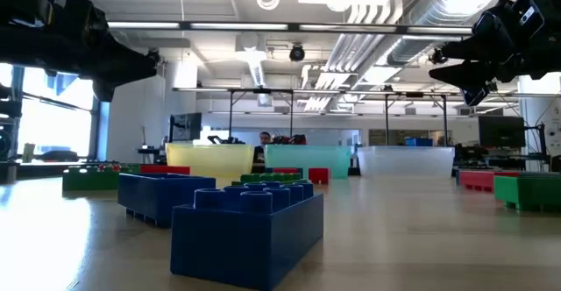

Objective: Sort & place blocks by color
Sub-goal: Put the red game piece into the white bin

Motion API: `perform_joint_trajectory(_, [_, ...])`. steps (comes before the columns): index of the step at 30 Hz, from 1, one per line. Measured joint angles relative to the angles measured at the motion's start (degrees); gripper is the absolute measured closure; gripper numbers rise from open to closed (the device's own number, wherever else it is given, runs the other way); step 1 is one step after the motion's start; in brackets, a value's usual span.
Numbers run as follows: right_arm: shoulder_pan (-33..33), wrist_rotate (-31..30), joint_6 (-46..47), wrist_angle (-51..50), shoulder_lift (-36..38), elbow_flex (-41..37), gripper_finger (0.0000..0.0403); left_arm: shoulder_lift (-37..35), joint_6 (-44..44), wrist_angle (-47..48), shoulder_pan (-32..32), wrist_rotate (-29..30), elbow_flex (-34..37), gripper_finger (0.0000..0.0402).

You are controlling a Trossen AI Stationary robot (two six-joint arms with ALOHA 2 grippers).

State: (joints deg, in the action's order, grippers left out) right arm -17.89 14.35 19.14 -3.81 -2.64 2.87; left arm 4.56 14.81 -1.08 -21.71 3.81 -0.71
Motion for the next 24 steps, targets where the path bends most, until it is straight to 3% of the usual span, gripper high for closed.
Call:
perform_joint_trajectory(9, [0.0,-4.8,0.6,0.2,0.0,-0.1,0.0201,0.0,0.0,0.0,0.0,0.0,0.0,0.0298])
perform_joint_trajectory(16, [0.0,-4.8,13.0,1.3,0.0,-0.1,0.0201,0.0,0.0,0.0,0.0,0.0,0.0,0.0298])
perform_joint_trajectory(24, [0.0,-4.7,17.4,5.6,0.0,-0.1,0.0201,0.0,0.0,0.0,0.0,0.3,0.0,0.0298])
